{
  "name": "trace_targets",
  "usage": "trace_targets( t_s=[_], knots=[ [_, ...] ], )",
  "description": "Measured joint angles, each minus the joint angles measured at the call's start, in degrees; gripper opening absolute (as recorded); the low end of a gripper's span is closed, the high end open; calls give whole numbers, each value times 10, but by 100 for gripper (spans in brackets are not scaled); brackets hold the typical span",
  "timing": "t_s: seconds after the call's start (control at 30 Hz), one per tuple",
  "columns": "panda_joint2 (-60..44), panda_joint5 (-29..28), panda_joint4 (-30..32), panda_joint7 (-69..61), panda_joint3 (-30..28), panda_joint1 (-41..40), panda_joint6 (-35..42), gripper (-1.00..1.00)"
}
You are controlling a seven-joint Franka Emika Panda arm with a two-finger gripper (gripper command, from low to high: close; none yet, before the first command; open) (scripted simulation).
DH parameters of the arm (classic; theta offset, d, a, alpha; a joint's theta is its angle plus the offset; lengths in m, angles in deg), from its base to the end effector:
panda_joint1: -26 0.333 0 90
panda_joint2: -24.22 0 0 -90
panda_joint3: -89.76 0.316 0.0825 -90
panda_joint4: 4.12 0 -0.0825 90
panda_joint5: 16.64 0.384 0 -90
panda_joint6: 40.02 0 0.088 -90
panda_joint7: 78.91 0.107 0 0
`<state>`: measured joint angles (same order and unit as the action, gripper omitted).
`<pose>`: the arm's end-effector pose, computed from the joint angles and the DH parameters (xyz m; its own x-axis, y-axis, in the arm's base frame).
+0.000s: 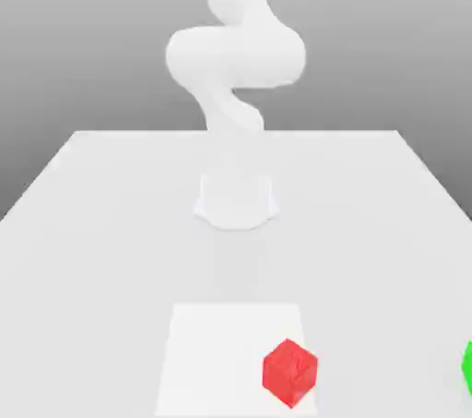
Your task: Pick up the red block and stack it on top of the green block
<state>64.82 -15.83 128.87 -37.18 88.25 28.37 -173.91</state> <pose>0.3810 0.0026 0.6711 0.5730 -0.6690 0.4733 -0.4833 -0.7423 -0.4641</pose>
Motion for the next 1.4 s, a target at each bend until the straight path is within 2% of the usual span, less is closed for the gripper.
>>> trace_targets(
  t_s=[0.3, 0.5, 0.63, 0.8, 0.97, 1.0, 1.23, 1.4],
  knots=[
    [-191, 36, 44, -154, -41, 74, -77, 0],
    [-316, 55, 73, -251, -46, 101, -128, 0],
    [-398, 52, 93, -305, -41, 114, -162, 0],
    [-498, 22, 115, -349, -39, 120, -209, 0],
    [-601, 35, 105, -369, -23, 109, -291, 0],
    [-612, 37, 103, -371, -21, 107, -300, -100],
    [-610, 35, 104, -369, -21, 106, -297, -100],
    [-523, 14, 115, -358, -30, 116, -221, -100]
  ],
)
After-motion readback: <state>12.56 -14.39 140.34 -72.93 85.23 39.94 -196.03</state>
